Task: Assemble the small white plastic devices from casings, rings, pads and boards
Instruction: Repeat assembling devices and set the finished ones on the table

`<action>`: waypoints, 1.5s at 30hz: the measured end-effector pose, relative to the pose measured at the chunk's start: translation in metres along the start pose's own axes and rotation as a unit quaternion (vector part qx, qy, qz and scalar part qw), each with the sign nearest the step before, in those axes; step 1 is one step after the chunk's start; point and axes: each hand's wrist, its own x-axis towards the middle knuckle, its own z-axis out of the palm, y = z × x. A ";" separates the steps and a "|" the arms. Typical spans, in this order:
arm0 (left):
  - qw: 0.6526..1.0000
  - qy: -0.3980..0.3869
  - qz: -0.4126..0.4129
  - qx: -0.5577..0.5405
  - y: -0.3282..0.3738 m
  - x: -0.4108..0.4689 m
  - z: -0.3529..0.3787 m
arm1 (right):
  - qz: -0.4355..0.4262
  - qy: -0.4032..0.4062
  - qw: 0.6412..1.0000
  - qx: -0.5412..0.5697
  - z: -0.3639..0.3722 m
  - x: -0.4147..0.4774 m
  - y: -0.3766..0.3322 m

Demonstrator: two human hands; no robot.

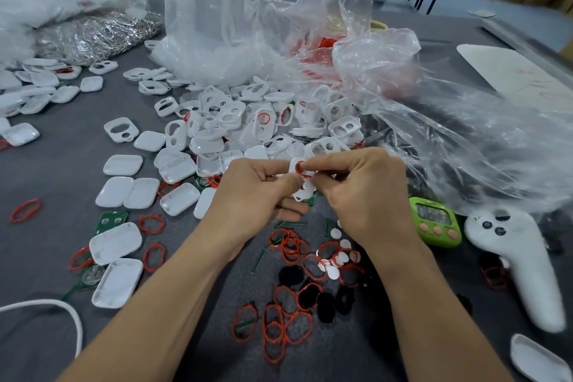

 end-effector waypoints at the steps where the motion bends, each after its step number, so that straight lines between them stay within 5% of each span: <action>1: 1.000 -0.002 0.003 0.006 0.001 -0.001 -0.001 | -0.011 -0.001 1.000 -0.015 0.001 -0.001 -0.001; 16: 0.993 0.018 0.023 0.113 0.003 -0.005 -0.011 | -0.022 -0.053 0.998 -0.028 -0.001 -0.004 -0.012; 25: 0.973 -0.158 0.013 0.167 0.011 -0.006 -0.024 | 0.022 -0.213 0.976 0.042 -0.022 0.005 -0.009; 31: 0.964 -0.243 0.014 0.104 0.014 -0.007 -0.034 | 0.087 -0.286 0.925 0.236 -0.023 0.008 0.000; 40: 0.996 -0.015 0.064 0.066 0.004 0.000 -0.010 | 0.177 -0.136 0.916 0.333 0.003 0.008 -0.001; 45: 0.989 0.038 0.130 0.064 -0.001 -0.006 0.000 | 0.154 -0.086 0.935 0.307 0.007 0.006 -0.002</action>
